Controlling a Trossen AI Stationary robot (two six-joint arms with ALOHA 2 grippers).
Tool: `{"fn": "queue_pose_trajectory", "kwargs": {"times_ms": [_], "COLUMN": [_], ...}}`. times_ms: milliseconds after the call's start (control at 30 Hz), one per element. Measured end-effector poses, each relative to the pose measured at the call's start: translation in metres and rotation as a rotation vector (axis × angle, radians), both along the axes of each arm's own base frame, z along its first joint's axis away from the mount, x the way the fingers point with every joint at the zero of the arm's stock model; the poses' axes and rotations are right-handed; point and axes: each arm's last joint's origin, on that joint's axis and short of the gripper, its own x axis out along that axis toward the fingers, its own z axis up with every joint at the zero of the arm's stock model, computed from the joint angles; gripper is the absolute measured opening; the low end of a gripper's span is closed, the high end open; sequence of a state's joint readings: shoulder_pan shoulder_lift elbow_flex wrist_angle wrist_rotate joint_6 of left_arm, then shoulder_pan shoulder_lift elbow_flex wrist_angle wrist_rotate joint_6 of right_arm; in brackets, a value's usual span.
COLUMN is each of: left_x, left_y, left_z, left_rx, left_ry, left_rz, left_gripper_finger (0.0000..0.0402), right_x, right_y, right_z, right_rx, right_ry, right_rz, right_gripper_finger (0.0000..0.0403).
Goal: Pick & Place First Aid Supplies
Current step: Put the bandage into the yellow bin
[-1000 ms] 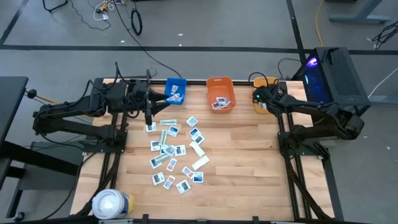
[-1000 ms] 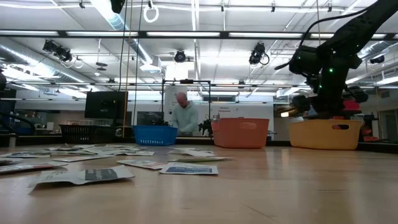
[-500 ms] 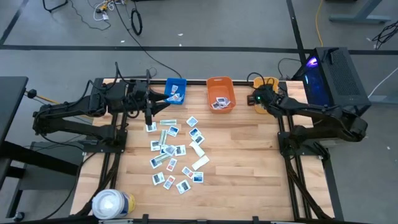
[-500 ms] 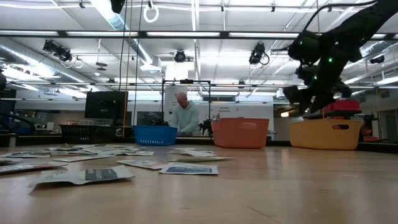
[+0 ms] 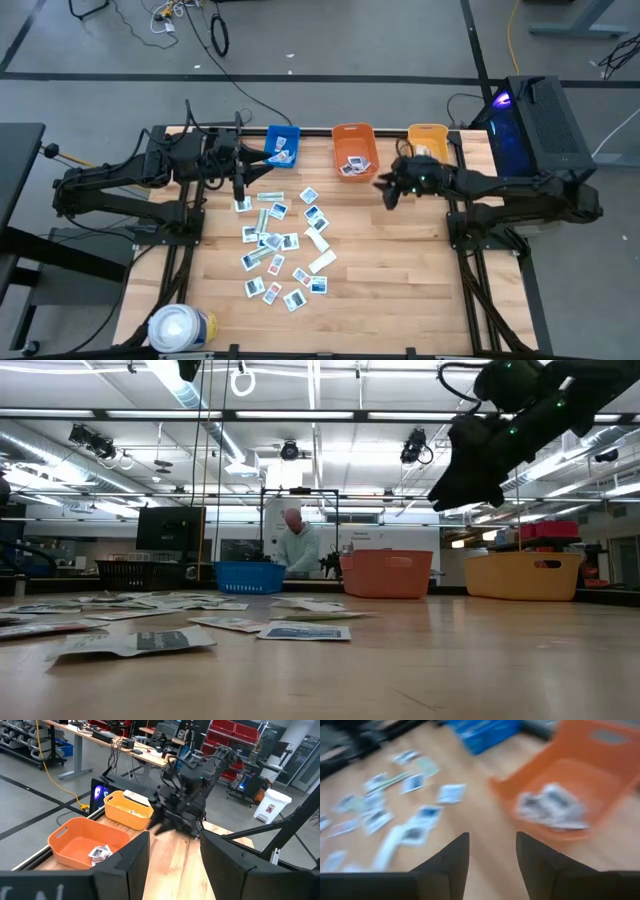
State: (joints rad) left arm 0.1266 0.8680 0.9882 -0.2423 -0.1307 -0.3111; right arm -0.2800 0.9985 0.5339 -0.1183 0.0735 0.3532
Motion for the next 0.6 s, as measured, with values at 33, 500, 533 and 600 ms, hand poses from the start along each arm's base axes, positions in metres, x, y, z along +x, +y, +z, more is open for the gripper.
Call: {"fn": "queue_pose_trajectory", "kwargs": {"times_ms": [33,500,533,600], "left_x": [0.000,-0.001,-0.001,-0.002], "left_y": [0.000,-0.002,-0.002,-0.005], "left_z": [0.000,-0.008,-0.010,-0.013], "left_rx": [0.000,-0.045,-0.055,-0.065], "left_ry": [0.000,0.072,0.090,0.125], "left_rz": [0.000,-0.041,-0.050,-0.063], "left_gripper_finger": [0.0179,0.0179,0.0179,0.0179], "right_x": [0.002,0.012,0.013,0.014], "right_y": [0.006,0.060,0.062,0.066], "right_z": [0.000,-0.004,-0.005,-0.008], "right_rx": [0.009,-0.074,-0.073,-0.067], "right_ry": [-0.006,0.032,0.040,0.046], "right_rz": [0.038,0.391,0.401,0.416], "right_gripper_finger": [0.0165,0.0165,0.0165,0.0165]}}
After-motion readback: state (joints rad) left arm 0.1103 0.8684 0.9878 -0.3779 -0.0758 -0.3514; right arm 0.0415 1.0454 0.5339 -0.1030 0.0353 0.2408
